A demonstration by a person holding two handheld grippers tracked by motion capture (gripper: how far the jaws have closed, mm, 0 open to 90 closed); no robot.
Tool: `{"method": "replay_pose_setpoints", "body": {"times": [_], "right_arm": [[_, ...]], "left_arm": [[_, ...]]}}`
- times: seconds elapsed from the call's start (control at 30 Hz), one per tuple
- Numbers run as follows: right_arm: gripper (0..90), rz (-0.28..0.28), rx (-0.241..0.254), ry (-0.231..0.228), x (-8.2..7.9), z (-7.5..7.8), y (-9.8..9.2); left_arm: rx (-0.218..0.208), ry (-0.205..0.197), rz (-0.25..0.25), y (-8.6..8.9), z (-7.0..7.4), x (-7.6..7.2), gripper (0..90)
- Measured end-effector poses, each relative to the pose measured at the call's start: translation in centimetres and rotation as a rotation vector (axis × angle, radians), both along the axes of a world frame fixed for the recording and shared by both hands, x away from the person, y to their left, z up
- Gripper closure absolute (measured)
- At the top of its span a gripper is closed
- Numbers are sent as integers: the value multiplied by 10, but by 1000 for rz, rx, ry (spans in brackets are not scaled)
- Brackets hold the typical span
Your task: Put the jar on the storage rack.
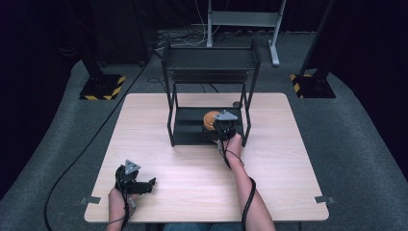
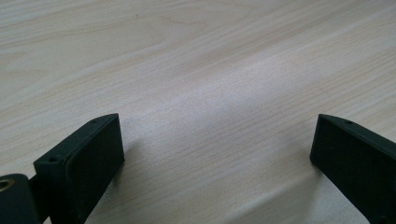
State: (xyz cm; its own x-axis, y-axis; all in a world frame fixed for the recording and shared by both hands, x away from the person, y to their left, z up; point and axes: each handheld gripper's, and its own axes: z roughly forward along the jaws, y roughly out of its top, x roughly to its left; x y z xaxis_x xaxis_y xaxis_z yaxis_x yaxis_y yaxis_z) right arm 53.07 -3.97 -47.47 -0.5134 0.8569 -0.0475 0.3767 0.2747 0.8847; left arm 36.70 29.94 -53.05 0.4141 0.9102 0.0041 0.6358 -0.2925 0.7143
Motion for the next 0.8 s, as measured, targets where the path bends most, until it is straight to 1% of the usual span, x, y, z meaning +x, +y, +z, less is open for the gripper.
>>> {"method": "replay_pose_setpoints", "body": {"times": [0.23,0.4,0.8], "right_arm": [[90,-16,-1,20,6,-8,1],[90,-23,-8,20,7,-13,3],[90,-30,-25,29,11,-18,3]], "left_arm": [[1,-1,0,0,0,0,24],[0,0,0,0,0,0,24],[1,-1,0,0,0,0,24]]}}
